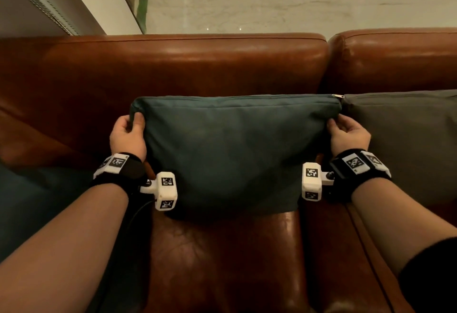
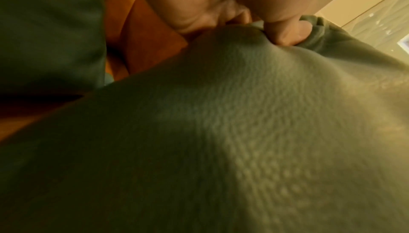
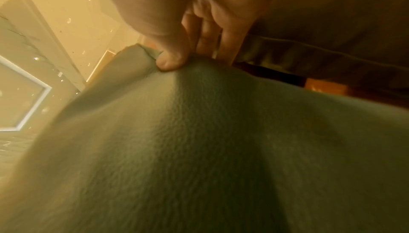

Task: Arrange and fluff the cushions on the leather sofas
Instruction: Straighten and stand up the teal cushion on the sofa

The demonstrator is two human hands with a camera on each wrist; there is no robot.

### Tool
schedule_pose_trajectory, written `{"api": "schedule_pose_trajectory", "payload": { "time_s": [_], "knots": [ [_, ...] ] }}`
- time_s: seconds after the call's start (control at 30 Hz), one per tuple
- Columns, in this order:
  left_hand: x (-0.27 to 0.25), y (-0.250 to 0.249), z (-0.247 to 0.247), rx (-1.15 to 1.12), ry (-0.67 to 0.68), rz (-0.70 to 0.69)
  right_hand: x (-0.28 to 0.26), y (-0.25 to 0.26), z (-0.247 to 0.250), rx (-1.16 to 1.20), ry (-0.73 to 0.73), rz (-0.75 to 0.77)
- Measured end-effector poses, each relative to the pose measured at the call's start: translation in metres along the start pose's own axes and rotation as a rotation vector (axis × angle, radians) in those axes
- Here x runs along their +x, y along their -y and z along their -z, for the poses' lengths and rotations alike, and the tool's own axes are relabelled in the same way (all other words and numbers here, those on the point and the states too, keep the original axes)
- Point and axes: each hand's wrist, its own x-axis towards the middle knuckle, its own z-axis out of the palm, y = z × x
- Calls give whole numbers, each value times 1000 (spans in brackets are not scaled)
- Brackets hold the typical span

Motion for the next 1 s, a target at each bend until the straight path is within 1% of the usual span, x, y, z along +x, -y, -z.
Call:
{"api": "schedule_pose_trajectory", "payload": {
  "time_s": [0.07, 0.13, 0.17, 0.2, 0.23, 0.27, 0.3, 0.37, 0.47, 0.57, 0.63, 0.67, 0.7, 0.73, 0.77, 0.8, 0.83, 0.87, 0.93, 1.0],
  "knots": [
    [-7, 12, -1, -34, 72, 100, -5, -11, 2, 6, 64, -38],
    [-20, 32, -2, -131, 121, 236, -12, -24, -1, 46, 195, -145],
    [-28, 39, -3, -149, 142, 259, -16, -32, -4, 82, 252, -196],
    [-36, 43, -6, -143, 155, 245, -19, -39, -7, 102, 268, -217],
    [-40, 44, -7, -135, 145, 213, -22, -43, -10, 99, 249, -207],
    [-42, 40, -8, -135, 128, 162, -24, -45, -12, 41, 205, -168],
    [-40, 36, -11, -145, 106, 114, -22, -46, -12, -17, 143, -117],
    [-26, 35, -15, -143, 46, 62, -18, -42, -13, -25, 57, -60],
    [-11, 45, -21, -149, -20, 101, -14, -41, -16, 1, 46, -42],
    [-23, 45, -24, -184, -13, 133, -16, -50, -13, 45, 73, -67],
    [-34, 50, -22, -239, 7, 259, -17, -59, -11, 155, 169, -158],
    [-35, 56, -21, -325, 22, 338, -21, -63, -11, 209, 214, -207],
    [-37, 59, -20, -425, 25, 383, -25, -66, -13, 244, 250, -235],
    [-39, 58, -19, -470, 34, 381, -30, -70, -15, 241, 270, -250],
    [-37, 59, -20, -436, 45, 331, -33, -74, -17, 222, 272, -254],
    [-36, 59, -21, -386, 48, 275, -35, -77, -18, 168, 246, -228],
    [-33, 58, -23, -319, 25, 218, -36, -75, -18, 105, 202, -182],
    [-29, 58, -26, -296, -3, 189, -35, -75, -19, 73, 145, -144],
    [-26, 53, -29, -283, -58, 166, -31, -72, -19, 82, 89, -109],
    [-25, 52, -32, -302, -90, 177, -31, -69, -18, 87, 74, -85]
  ]
}}
